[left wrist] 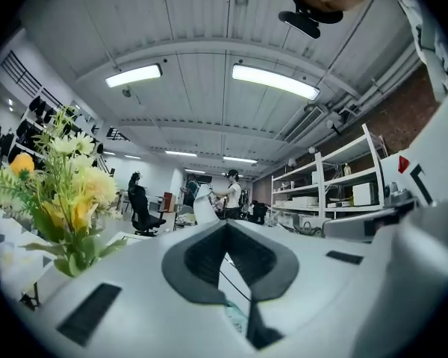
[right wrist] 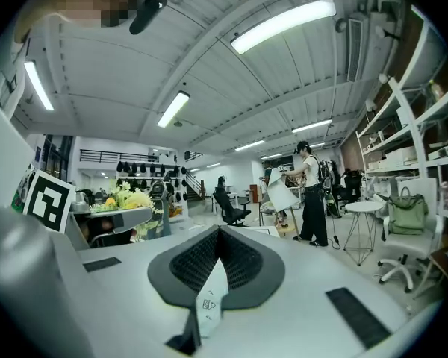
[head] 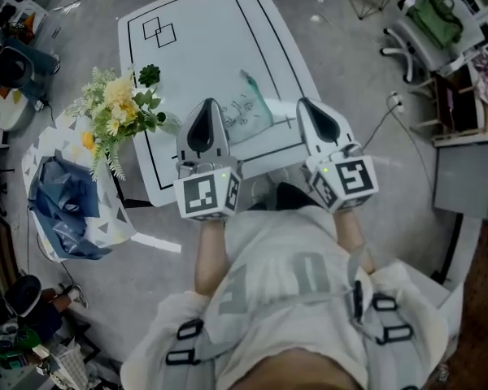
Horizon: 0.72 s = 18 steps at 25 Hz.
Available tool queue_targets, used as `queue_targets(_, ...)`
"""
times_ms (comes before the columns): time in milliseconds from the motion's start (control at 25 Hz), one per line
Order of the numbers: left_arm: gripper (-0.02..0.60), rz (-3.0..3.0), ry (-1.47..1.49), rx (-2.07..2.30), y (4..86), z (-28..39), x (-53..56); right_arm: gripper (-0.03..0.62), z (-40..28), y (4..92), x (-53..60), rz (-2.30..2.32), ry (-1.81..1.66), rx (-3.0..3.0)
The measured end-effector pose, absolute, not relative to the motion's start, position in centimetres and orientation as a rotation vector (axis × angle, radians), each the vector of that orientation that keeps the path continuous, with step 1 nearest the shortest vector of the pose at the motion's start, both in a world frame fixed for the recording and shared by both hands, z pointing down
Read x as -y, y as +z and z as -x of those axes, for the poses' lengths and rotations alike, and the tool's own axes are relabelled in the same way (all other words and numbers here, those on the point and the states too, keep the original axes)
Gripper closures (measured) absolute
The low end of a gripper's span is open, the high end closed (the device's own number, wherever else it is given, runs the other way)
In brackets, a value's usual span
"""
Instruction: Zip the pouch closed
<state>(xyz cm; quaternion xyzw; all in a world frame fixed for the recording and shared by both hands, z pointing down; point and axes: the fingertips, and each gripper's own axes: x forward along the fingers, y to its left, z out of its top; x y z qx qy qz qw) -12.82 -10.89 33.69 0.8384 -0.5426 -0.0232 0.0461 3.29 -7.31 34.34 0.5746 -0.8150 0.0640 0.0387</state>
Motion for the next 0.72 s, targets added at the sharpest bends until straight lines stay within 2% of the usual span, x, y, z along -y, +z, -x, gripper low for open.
queue_targets(720, 0.574, -2.515, 0.046, 1.791, 34.7, 12.7, 15.1, 0.588, -3.6, 35.3, 14.2, -1.625, 0.248, 2.615)
